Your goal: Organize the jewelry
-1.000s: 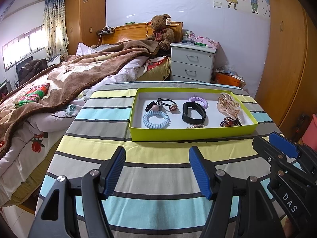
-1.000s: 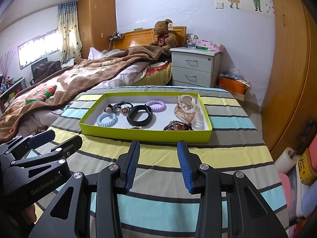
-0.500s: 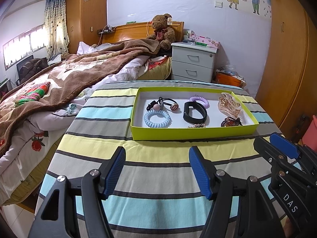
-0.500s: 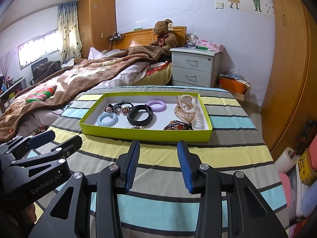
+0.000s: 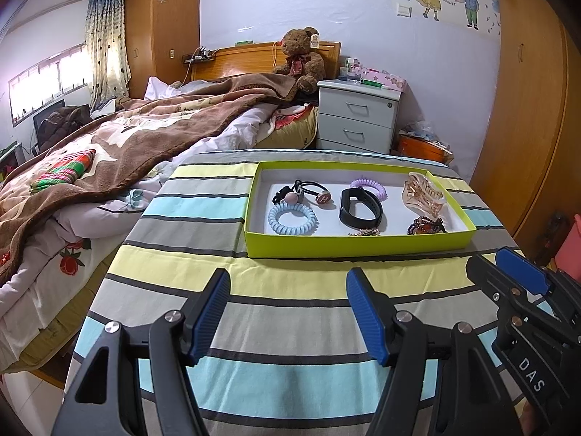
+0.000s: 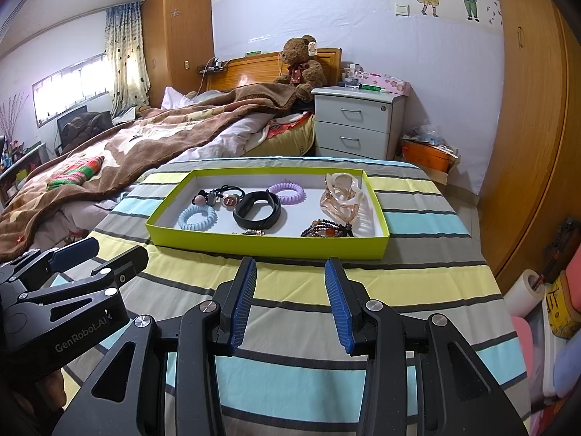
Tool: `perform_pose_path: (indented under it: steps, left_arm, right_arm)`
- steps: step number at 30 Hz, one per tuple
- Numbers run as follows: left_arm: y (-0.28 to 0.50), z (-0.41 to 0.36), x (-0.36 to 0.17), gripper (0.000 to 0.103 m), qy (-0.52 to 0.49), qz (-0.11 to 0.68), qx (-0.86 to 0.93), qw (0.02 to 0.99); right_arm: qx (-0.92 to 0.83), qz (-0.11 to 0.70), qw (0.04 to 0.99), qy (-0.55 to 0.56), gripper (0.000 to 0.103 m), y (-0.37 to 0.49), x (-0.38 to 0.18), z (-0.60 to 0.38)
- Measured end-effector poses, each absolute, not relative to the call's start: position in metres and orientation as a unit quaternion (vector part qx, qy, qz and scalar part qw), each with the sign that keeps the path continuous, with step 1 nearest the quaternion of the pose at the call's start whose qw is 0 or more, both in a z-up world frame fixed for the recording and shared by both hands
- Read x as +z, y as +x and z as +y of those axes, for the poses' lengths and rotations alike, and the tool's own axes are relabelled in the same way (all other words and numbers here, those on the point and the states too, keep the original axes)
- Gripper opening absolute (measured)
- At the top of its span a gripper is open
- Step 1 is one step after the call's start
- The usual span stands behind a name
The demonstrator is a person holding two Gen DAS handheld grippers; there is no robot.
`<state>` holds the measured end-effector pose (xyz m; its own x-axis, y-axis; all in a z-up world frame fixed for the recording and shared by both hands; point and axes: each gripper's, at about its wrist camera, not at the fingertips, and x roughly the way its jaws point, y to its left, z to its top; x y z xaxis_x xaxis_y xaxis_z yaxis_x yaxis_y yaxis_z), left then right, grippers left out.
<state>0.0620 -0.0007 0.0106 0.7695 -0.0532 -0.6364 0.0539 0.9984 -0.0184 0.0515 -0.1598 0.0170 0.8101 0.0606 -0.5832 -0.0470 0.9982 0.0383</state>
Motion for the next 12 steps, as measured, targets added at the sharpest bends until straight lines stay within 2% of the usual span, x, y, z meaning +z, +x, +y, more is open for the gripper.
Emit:
perform_pose_path:
  steps: [12]
  left_arm:
    - [0.0643,-0.0013,0.0091,0.068,-0.003,0.347,-0.027,0.937]
  right_arm:
    - [0.029,0.307,0.951,0.011,0.040,0.0512,0.0173,-0.1598]
